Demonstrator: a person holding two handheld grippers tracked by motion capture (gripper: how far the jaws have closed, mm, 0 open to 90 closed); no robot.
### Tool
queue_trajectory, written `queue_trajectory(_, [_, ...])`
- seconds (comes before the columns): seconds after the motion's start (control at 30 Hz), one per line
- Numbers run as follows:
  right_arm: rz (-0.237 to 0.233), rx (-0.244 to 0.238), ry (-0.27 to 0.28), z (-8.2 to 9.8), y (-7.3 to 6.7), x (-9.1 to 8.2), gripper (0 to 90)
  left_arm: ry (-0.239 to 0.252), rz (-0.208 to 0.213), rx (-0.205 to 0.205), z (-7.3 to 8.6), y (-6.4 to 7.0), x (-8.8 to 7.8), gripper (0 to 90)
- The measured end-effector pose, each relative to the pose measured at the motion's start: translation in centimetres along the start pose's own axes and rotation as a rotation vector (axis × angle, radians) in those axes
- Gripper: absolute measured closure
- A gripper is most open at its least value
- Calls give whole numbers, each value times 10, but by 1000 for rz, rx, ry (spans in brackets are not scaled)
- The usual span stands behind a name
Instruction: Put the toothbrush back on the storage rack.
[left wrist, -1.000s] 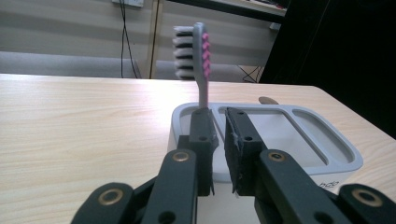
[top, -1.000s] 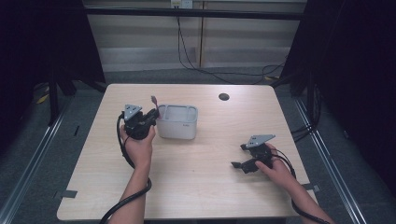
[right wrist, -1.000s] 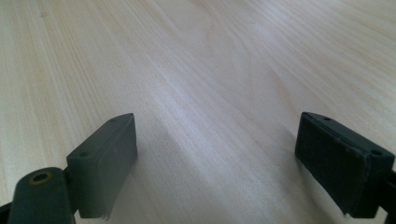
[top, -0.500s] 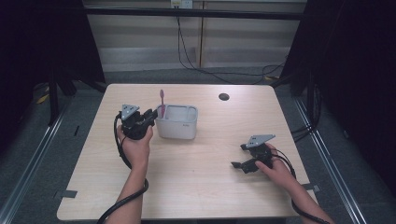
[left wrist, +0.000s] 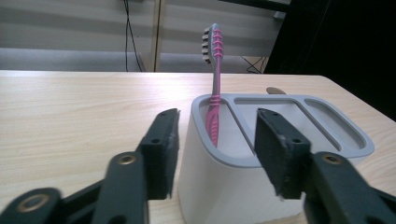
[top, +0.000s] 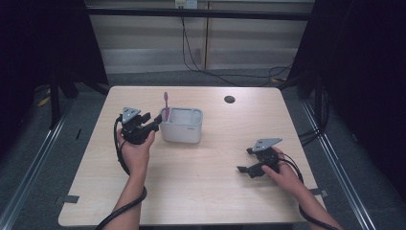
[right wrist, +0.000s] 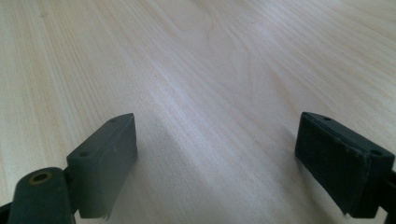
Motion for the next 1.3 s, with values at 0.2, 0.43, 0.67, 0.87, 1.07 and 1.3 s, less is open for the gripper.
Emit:
queue_trajectory(0.2, [0,0,0,0,0,0,126,-9,-7,10,2,-5,-2,403])
queue_trajectory(0.43, [0,0,0,0,0,0,126,-38,5,8,7,-7,-4,350])
queue_trajectory(0.67, [1,-1,0,0,0,0,125,-57,18,5,11,-9,-6,325])
queue_trajectory(0.87, [1,-1,-1,0,0,0,125,-72,23,7,15,-12,-9,319])
queue_trajectory(1.07, [1,-1,-1,0,0,0,125,-78,23,1,17,-14,-11,315])
queue_trajectory(1.3, [1,-1,0,0,0,0,125,-98,22,13,21,-19,-15,309])
Point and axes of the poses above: each handheld gripper's, and its own axes: x roughly forward along the jaws, z roughly out of its underside, y roughly to its right, the point moved 8 cm from there along x, roughly forward along the jaws, and after that the axes turned 5 degrees about -x, right-handed, at the moved point
